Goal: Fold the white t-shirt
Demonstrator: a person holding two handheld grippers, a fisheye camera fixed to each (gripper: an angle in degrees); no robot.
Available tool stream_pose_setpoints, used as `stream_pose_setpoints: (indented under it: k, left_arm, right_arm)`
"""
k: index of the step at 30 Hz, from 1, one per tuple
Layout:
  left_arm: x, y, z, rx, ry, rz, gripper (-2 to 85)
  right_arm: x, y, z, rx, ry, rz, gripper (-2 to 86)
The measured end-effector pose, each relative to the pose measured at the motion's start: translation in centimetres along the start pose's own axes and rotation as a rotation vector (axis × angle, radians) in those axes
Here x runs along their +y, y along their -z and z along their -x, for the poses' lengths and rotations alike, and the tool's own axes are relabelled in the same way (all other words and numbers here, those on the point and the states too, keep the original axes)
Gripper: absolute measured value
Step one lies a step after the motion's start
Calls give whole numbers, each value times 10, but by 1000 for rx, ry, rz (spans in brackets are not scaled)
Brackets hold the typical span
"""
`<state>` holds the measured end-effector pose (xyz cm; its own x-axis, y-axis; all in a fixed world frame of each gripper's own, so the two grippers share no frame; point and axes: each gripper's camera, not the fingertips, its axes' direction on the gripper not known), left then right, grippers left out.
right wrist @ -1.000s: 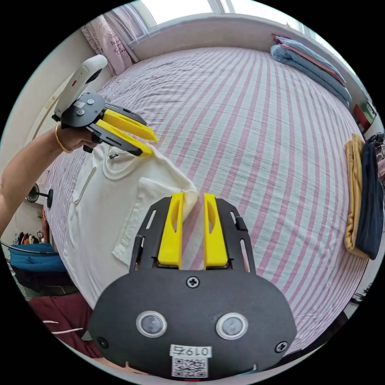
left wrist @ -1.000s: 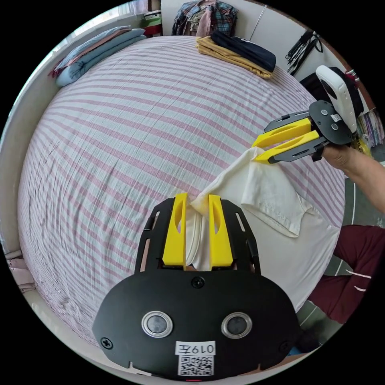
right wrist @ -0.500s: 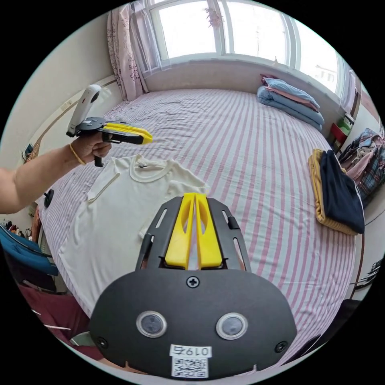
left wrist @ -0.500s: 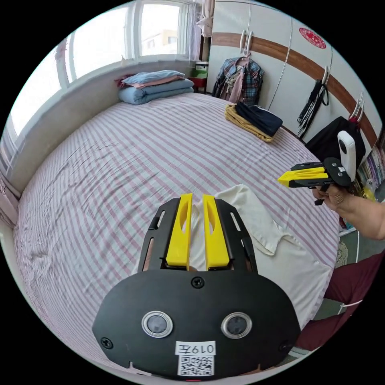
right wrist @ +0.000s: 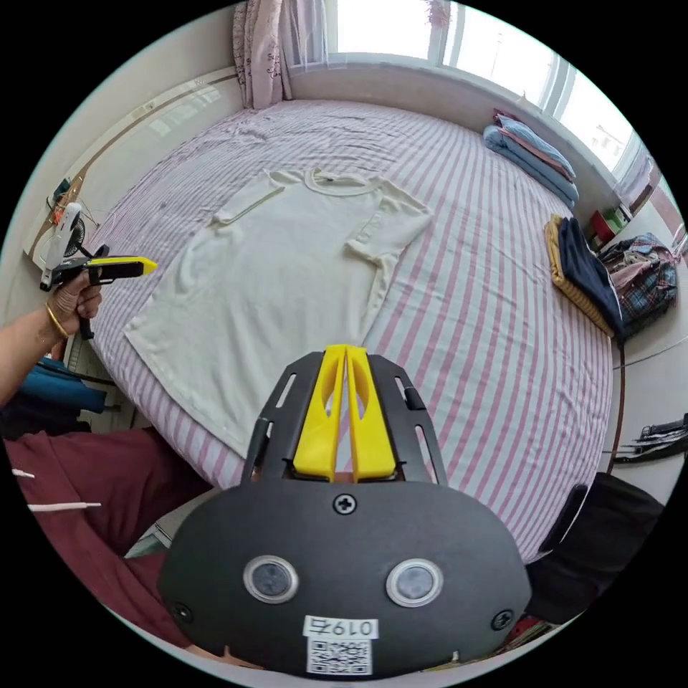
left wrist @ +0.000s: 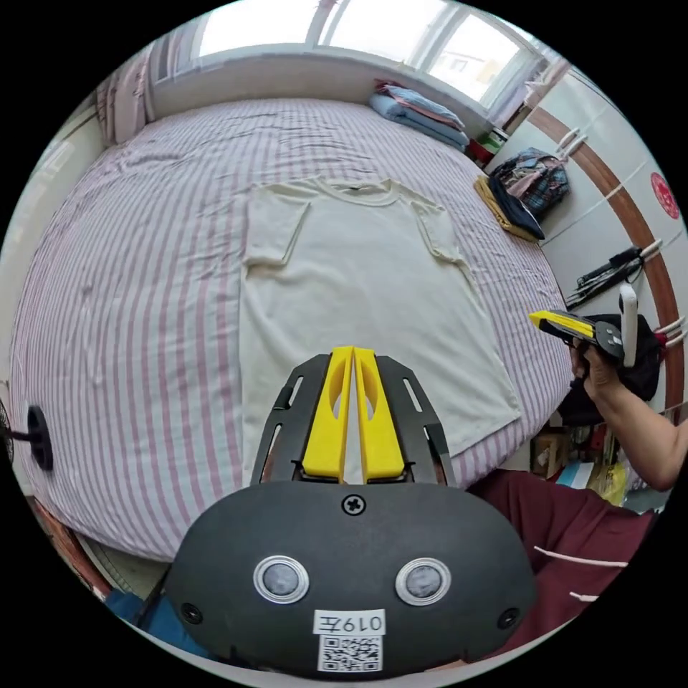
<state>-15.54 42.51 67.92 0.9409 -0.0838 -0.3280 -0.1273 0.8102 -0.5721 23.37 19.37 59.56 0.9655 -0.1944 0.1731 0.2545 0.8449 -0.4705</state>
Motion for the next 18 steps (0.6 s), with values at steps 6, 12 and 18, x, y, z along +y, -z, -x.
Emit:
stream_pose_setpoints:
  k: [6,12,18]
  left_arm:
    - [76,3,81,52,196,72,12]
    - [104,4,116,10,216,78,17]
    - [116,-8,135,48,215,107,54]
  right_arm:
    - [58,-30,11,-156,-122,197,62]
    - [77,-34,25,-124,-216,225,84]
    - [79,-41,43,-82,-154,258,85]
